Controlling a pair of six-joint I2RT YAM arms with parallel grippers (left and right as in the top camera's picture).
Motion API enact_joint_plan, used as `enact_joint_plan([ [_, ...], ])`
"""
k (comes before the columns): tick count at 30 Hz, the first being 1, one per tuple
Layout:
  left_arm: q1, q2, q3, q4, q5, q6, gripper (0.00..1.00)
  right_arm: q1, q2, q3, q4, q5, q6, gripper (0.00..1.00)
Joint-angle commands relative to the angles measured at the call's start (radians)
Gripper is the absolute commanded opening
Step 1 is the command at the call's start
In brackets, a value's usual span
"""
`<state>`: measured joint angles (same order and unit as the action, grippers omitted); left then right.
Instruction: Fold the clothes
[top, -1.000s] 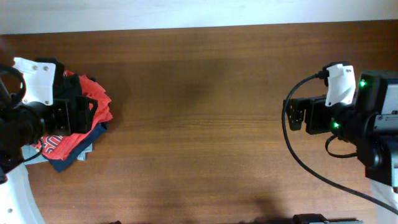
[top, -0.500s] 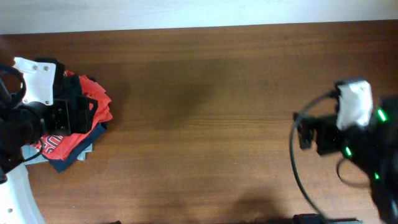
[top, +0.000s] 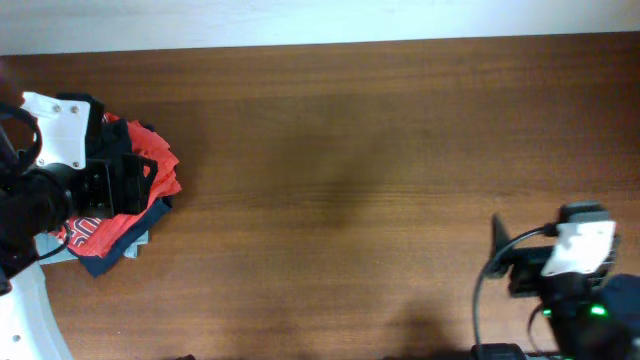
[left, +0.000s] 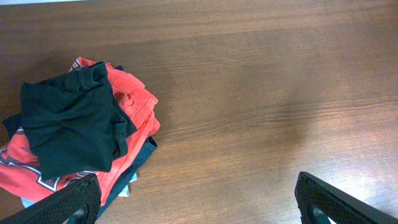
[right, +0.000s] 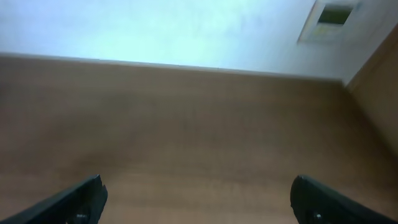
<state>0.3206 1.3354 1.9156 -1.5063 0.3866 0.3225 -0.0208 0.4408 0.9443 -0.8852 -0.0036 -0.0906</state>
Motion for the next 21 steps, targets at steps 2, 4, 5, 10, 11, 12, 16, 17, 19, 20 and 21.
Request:
enact_joint_plan([
  [2,-0.004,0.002,0.003,0.002,0.013,0.016,0.99,-0.001,-0.116,-0.211,0.069,-0.013,-0.005,0.99],
  [4,-0.004,0.002,0.003,0.002,0.013,0.016,0.99,-0.001,-0.176,-0.32,0.126,-0.037,-0.005,0.99],
  [5,-0.004,0.002,0.003,0.002,0.013,0.016,0.99,-0.001,-0.2,-0.365,0.154,-0.047,-0.005,0.99],
  [10,-0.004,0.002,0.003,0.002,0.013,0.016,0.99,-0.001,-0.335,-0.579,0.28,-0.079,0.051,0.99],
  [11,-0.004,0.002,0.003,0.002,0.013,0.016,0.99,-0.001,-0.356,-0.608,0.288,-0.078,0.069,0.99],
  [12,-0.004,0.002,0.003,0.002,0.013,0.016,0.99,-0.002,-0.374,-0.633,0.291,-0.079,0.085,0.99],
  [16,-0.004,0.002,0.003,0.002,0.013,0.016,0.99,-0.018,-0.416,-0.715,0.301,-0.08,0.143,0.99],
  [17,-0.004,0.002,0.003,0.002,0.013,0.016,0.99,-0.021,-0.42,-0.73,0.303,-0.079,0.157,0.99],
  [19,-0.004,0.002,0.003,0.002,0.013,0.016,0.99,-0.022,-0.426,-0.761,0.312,-0.086,0.159,0.99],
  [20,-0.004,0.002,0.003,0.002,0.013,0.016,0.99,-0.022,-0.43,-0.774,0.317,-0.094,0.159,0.99],
  [21,-0.004,0.002,0.003,0.002,0.013,0.016,0.99,-0.022,-0.436,-0.792,0.322,-0.098,0.159,0.99],
])
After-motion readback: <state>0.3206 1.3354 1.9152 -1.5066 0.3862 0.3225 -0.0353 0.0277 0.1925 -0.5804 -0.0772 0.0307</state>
